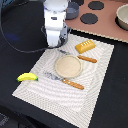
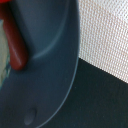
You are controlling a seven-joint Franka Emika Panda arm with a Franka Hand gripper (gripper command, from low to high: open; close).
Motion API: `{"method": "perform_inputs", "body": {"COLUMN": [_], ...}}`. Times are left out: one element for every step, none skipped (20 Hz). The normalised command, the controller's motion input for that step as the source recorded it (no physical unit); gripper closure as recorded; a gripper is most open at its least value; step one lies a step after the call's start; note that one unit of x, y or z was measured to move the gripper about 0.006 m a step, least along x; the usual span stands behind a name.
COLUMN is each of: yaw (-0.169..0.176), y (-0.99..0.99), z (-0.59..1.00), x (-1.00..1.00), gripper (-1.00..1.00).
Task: Interact with the objects in diverse but meaningful ways.
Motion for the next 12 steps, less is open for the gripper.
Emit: {"method": "perform_inputs", "body": {"yaw": [-0.002, -0.003, -0.004, -0.006, -0.009, -0.009, -0.01, -0.009, -0.009, -0.009, -0.011, -0.011], "y": [0.03, 0.03, 0.02, 0.01, 0.02, 0.0, 0.0, 0.0, 0.0, 0.0, 0.0, 0.0], "z": [-0.19, -0.21, -0.21, -0.21, -0.21, -0.21, -0.22, -0.23, -0.23, -0.23, -0.22, -0.21], "x": [-0.28, -0.3, -0.31, -0.31, -0.33, -0.33, -0.36, -0.37, -0.39, -0.4, -0.4, -0.39], "gripper": [1.0, 1.0, 1.0, 1.0, 1.0, 1.0, 1.0, 1.0, 1.0, 1.0, 1.0, 1.0]}}
